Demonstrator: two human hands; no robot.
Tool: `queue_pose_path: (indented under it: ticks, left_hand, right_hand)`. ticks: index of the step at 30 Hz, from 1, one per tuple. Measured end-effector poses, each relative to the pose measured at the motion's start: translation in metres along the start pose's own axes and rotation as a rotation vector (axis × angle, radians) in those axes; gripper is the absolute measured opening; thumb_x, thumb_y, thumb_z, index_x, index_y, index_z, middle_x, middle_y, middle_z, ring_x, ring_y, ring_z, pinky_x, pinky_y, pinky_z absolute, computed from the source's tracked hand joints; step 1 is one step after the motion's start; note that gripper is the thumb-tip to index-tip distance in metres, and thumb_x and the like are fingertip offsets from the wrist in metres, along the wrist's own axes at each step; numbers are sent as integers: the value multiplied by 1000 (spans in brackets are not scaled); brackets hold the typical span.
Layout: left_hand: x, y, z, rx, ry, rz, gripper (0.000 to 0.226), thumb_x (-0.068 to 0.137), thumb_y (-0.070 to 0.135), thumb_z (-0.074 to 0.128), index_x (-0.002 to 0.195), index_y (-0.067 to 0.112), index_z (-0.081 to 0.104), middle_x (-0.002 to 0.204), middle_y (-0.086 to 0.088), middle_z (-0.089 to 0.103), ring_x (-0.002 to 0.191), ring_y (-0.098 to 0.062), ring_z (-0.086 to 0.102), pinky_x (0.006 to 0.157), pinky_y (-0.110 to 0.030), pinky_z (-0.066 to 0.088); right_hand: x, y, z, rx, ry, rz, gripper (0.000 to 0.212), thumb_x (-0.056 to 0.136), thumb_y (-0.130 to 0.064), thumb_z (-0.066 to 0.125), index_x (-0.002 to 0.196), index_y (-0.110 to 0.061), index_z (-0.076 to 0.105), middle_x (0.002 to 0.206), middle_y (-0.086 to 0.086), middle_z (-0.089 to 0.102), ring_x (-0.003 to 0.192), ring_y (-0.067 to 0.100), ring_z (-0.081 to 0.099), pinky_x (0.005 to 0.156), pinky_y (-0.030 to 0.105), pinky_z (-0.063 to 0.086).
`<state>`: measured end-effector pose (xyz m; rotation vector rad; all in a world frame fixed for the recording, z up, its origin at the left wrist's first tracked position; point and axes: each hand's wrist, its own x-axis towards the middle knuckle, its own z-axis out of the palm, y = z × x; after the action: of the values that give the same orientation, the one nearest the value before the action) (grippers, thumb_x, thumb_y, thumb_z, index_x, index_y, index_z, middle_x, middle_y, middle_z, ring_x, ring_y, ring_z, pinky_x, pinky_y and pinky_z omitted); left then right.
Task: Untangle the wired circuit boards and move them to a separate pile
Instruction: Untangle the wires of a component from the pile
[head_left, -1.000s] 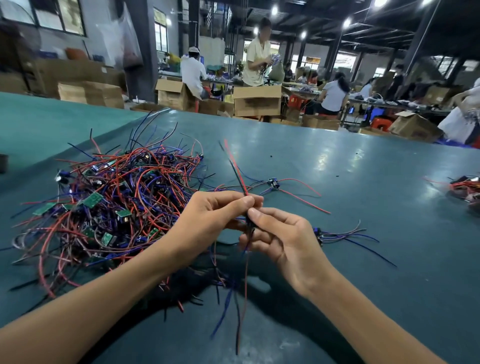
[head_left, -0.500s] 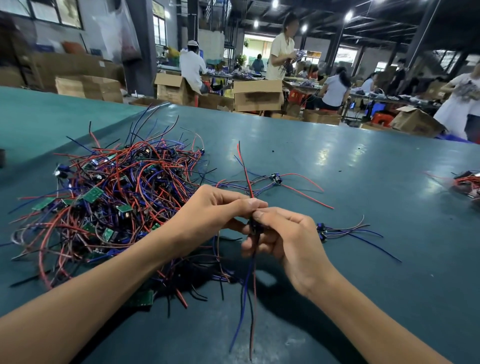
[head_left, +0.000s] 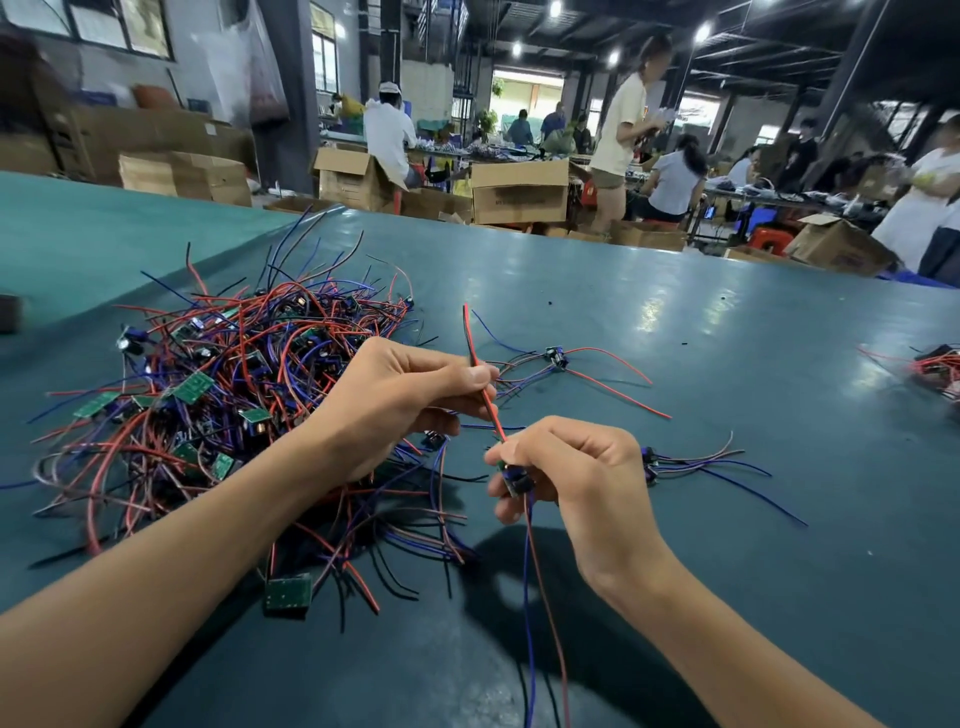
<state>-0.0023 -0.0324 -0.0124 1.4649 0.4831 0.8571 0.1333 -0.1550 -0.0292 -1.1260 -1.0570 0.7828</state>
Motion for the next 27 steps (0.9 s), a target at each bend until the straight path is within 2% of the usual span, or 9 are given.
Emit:
queue_pose_path:
  ticks: [3,8,11,16,19,21,23,25,27]
  left_hand:
    - [3,-2,1,-15,60,9,25,79,25,76,91,3,80,85,-15,77,77,-22,75,54,-21,52]
    - [9,-7,6,-13,202,-9,11,88,12,74,92,3,79,83,-14,77,77,-23,76,48,-18,48]
    - [13,-7,10,-2,268,0,13,90,10,72,91,-3,76,74,-12,75,62,-18,73,37,-18,42]
    - [16,-6,11,1,340,17,10,93,5,67,88,8,76,63,-8,70,49,-14,68,30,-15,30]
    - [15,-7,14,-19,356,38,11,95,13,67,88,11,76,62,-8,69,47,-13,65,30,-15,30]
    - [15,-9,16,-59,370,46,17,99,25,64,93,13,74,64,-10,71,50,-16,68,30,-16,32]
    - [13,-10,20,-120,342,16,32,103,40,53,96,12,66,74,-14,75,63,-26,75,32,-19,38]
    - [12,-10,24,-189,275,-43,40,104,50,44,96,14,59,84,-19,76,76,-34,76,39,-25,49]
    - [12,-11,26,-174,213,-91,43,103,54,42,98,15,60,87,-20,76,80,-34,76,50,-30,57]
  right_hand:
    - [2,3,-1,5,1,25,17,74,-12,64,63,-4,74,61,16,64,51,29,60,50,35,52]
    - [4,8,0,28,19,104,18,73,-13,63,65,-1,73,63,17,64,53,27,61,49,32,51]
    - [4,10,1,40,23,107,18,73,-12,64,65,1,73,66,19,63,55,25,63,49,31,51]
    - [4,8,6,47,4,114,18,74,-11,63,65,1,73,67,19,64,56,25,63,48,31,50]
    - [4,8,7,71,13,143,17,80,-5,65,66,2,73,69,17,65,56,25,63,47,30,49]
    - [2,7,8,86,-8,205,15,76,-12,67,69,-1,74,71,19,66,56,26,62,48,31,49]
    - [3,6,8,101,-42,291,19,70,-21,67,73,-4,76,72,18,67,56,27,61,50,31,49]
    - [6,4,6,135,-15,329,17,74,-20,67,77,-7,78,78,14,71,58,25,63,52,29,49]
    - [12,2,1,208,74,323,17,82,-16,65,81,-7,79,81,10,71,60,22,64,52,27,49]
